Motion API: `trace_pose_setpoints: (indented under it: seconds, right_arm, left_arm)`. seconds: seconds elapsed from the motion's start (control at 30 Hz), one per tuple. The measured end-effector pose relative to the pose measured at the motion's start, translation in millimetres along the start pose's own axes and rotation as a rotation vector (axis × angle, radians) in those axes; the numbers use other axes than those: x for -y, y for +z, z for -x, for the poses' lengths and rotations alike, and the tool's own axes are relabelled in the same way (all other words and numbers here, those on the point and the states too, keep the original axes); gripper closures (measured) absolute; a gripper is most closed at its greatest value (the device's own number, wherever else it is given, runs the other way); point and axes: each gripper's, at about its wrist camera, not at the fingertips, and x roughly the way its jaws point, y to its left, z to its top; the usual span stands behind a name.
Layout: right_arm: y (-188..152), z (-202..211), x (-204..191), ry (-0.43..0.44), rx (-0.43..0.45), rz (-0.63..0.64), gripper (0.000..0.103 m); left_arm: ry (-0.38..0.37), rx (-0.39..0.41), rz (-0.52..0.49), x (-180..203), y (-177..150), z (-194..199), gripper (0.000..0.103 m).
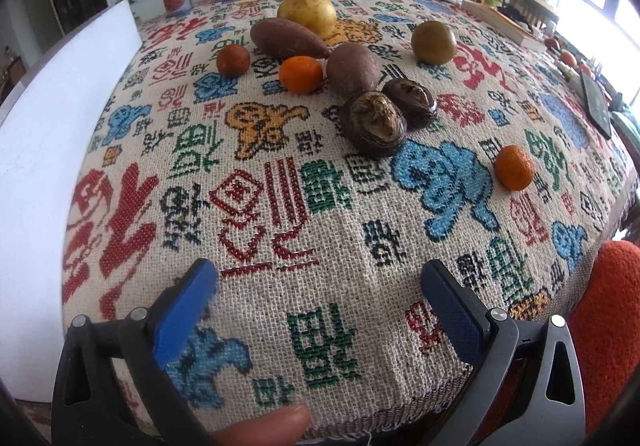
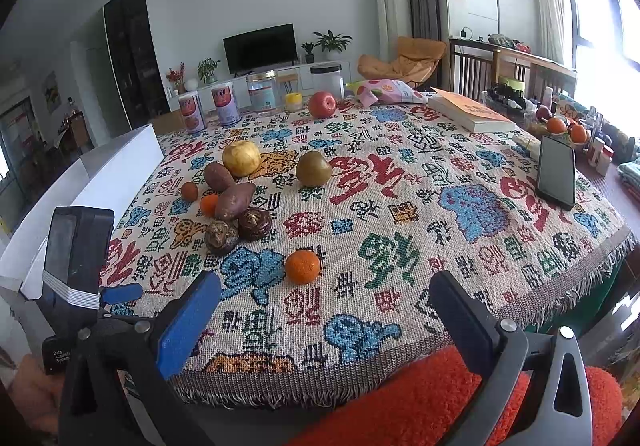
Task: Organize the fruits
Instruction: 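Reach the left tool to the dark brown round fruit and grasp it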
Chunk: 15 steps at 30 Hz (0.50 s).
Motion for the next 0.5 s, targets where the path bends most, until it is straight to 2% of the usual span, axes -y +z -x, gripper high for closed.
trace_pose_setpoints:
  seconds: [0.5]
  right_arm:
    - [-0.6,-3.9,-0.7,0.008,-0.011,0.003,0.000]
  left_arm:
    - [0.008,0.001,0.008,0.2,-1.4,-0.6,0.000]
